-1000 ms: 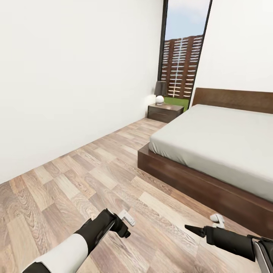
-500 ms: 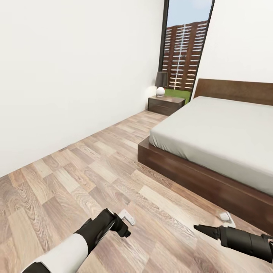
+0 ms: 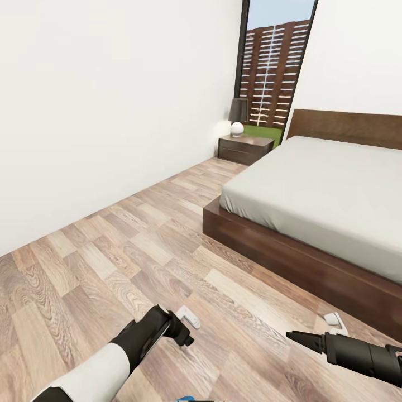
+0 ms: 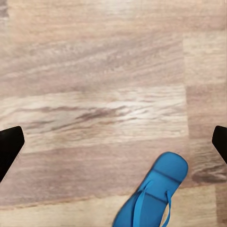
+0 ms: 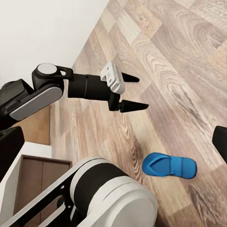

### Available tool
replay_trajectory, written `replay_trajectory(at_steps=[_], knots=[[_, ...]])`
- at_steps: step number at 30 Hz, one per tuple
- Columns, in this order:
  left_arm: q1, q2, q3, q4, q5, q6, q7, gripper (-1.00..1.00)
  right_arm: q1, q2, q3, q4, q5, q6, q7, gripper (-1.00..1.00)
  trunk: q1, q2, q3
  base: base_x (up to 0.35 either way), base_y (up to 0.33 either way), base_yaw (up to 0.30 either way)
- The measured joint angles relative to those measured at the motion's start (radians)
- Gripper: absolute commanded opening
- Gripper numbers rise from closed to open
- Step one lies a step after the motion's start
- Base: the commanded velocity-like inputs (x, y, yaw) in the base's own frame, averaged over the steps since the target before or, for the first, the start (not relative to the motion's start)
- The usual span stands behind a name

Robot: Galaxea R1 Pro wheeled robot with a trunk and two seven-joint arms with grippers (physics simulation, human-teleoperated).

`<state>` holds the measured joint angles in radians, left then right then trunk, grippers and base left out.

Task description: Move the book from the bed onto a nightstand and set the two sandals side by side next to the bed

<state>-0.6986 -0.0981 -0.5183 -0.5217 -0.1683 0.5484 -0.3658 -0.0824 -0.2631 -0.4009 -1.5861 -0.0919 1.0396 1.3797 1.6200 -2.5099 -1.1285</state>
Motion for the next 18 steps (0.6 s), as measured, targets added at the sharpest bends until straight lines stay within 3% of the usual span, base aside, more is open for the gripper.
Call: replay_trajectory(at_steps=[18], knots=[[0.001, -0.003, 0.0, -0.024, 0.001, 0.0, 0.0, 1.0, 0.0, -0.001, 0.002, 0.0, 0.001, 0.0, 0.001, 1.0, 0.0, 0.0, 0.0, 0.0, 0.0, 0.0]])
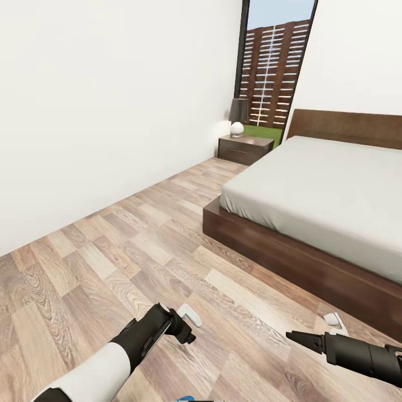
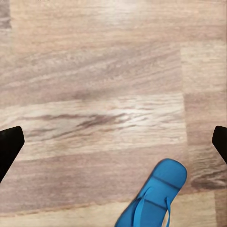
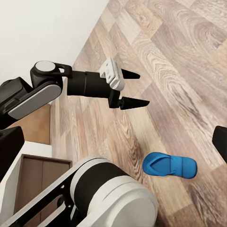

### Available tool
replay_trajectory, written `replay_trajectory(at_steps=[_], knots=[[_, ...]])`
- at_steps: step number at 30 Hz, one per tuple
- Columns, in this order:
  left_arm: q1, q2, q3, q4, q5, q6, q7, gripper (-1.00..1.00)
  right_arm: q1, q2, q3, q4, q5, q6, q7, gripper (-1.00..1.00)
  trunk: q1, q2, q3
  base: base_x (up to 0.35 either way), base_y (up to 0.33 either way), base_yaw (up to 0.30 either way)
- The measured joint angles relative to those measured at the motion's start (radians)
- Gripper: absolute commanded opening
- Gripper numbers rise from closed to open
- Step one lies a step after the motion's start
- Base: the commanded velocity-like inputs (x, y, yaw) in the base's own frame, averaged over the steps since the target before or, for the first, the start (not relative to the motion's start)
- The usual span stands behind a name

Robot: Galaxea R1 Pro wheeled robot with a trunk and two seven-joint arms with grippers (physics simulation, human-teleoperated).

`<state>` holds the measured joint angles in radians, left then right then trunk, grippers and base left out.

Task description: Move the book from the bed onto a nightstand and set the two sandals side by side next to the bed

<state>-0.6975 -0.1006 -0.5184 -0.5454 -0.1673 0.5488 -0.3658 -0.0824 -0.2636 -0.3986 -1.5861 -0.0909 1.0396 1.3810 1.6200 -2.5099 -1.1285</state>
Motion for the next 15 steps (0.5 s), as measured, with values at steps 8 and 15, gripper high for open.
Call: replay_trajectory(at_steps=[8, 15], knots=[[0.0, -0.011, 0.0, 0.0, -0.001, -0.001, 0.0, 1.0, 0.0, -0.001, 0.0, 0.0, 0.0, 0.0, 0.0, 1.0, 0.0, 0.0, 0.0, 0.0, 0.0, 0.0], [0.0, -0.018, 0.0, 0.008, -0.004, 0.001, 0.004, 1.0, 0.0, -0.001, -0.001, 0.0, 0.0, 0.0, 0.0, 1.0, 0.0, 0.0, 0.0, 0.0, 0.0, 0.0]])
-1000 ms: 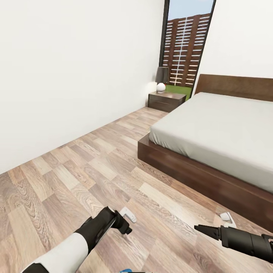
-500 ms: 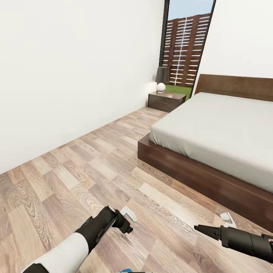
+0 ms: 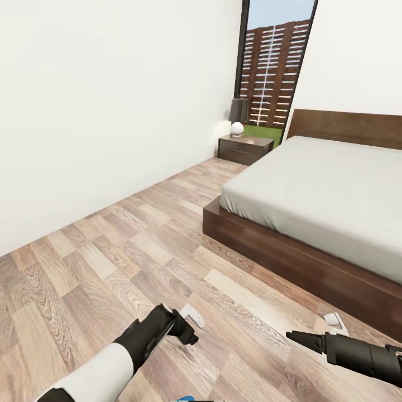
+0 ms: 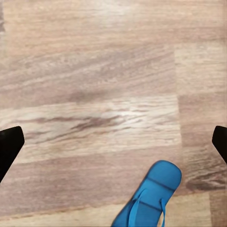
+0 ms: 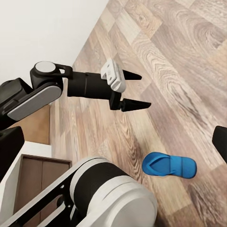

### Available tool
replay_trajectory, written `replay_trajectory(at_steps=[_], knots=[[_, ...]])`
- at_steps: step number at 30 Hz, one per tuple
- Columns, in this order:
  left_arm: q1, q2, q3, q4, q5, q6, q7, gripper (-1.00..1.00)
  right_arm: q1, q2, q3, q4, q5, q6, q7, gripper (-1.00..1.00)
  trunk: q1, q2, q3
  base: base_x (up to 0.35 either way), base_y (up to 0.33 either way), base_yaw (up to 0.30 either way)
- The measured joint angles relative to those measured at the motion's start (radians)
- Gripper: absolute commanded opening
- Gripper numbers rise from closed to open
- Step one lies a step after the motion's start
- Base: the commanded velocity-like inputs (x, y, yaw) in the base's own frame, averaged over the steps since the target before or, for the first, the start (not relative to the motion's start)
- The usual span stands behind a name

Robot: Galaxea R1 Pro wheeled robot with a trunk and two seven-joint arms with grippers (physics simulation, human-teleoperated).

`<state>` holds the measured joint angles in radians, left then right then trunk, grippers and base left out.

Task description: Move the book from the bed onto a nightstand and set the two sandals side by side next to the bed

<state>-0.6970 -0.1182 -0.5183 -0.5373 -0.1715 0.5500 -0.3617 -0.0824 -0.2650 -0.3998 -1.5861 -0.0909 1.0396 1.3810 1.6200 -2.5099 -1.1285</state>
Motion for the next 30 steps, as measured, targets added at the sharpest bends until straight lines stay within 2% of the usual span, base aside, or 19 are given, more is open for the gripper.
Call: replay_trajectory(at_steps=[15, 23, 30], knots=[[0.006, -0.007, -0.001, 0.074, 0.002, 0.001, -0.003, 1.0, 0.0, 0.0, -0.005, 0.0, 0.004, 0.0, -0.001, 1.0, 0.0, 0.0, 0.0, 0.0, 0.0, 0.0], [0.007, -0.009, -0.001, 0.168, 0.005, -0.008, -0.006, 1.0, 0.0, 0.0, -0.005, 0.0, 0.006, 0.0, -0.001, 1.0, 0.0, 0.0, 0.0, 0.0, 0.0, 0.0], [0.011, -0.009, -0.002, 0.196, 0.007, -0.018, -0.007, 1.0, 0.0, 0.0, -0.004, 0.0, 0.007, 0.0, -0.001, 1.0, 0.0, 0.0, 0.0, 0.0, 0.0, 0.0]])
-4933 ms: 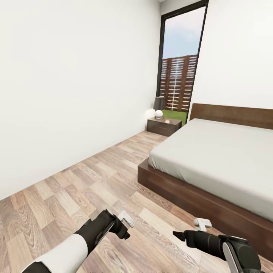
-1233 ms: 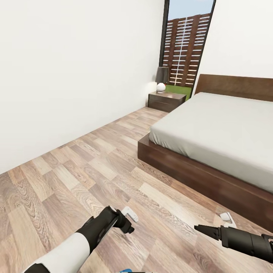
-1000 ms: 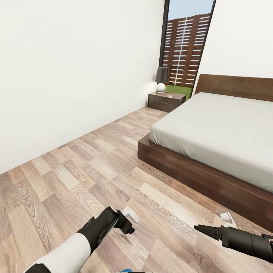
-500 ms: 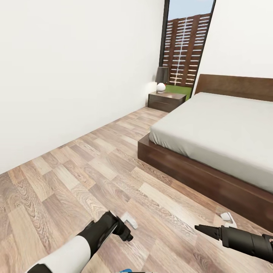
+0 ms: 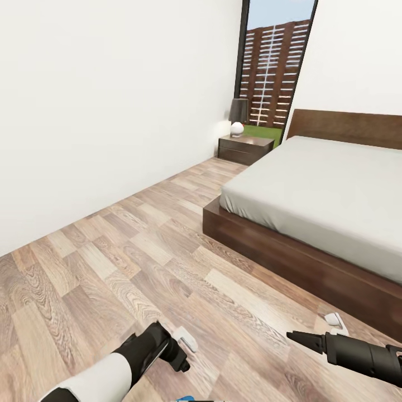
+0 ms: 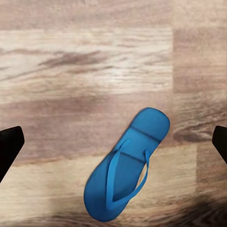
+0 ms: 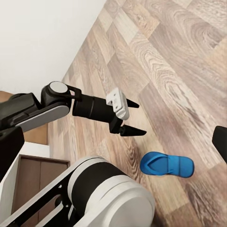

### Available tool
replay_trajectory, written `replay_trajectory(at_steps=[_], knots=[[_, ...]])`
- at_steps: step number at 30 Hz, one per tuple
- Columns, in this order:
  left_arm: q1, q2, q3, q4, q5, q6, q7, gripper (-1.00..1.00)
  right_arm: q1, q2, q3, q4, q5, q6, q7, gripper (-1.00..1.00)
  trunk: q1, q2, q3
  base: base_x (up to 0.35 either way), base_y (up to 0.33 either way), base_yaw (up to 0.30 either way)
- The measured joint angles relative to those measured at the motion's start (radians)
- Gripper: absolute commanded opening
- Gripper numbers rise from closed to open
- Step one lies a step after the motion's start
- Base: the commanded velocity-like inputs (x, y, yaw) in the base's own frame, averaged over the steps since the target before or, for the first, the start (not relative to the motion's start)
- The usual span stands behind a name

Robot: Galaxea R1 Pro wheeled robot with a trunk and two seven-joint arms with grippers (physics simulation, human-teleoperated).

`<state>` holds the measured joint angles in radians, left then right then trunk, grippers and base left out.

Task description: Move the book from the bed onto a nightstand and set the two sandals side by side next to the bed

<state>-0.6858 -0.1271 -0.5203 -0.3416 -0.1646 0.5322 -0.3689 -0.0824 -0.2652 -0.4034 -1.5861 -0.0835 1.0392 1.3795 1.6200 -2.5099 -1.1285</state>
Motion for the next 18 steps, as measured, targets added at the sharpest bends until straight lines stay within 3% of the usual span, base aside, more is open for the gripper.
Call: replay_trajectory(at_steps=[18], knots=[[0.006, -0.001, 0.0, 0.008, 0.0, -0.022, -0.001, 1.0, 0.0, 0.0, 0.0, 0.0, 0.001, 0.0, 0.0, 1.0, 0.0, 0.0, 0.0, 0.0, 0.0, 0.0]])
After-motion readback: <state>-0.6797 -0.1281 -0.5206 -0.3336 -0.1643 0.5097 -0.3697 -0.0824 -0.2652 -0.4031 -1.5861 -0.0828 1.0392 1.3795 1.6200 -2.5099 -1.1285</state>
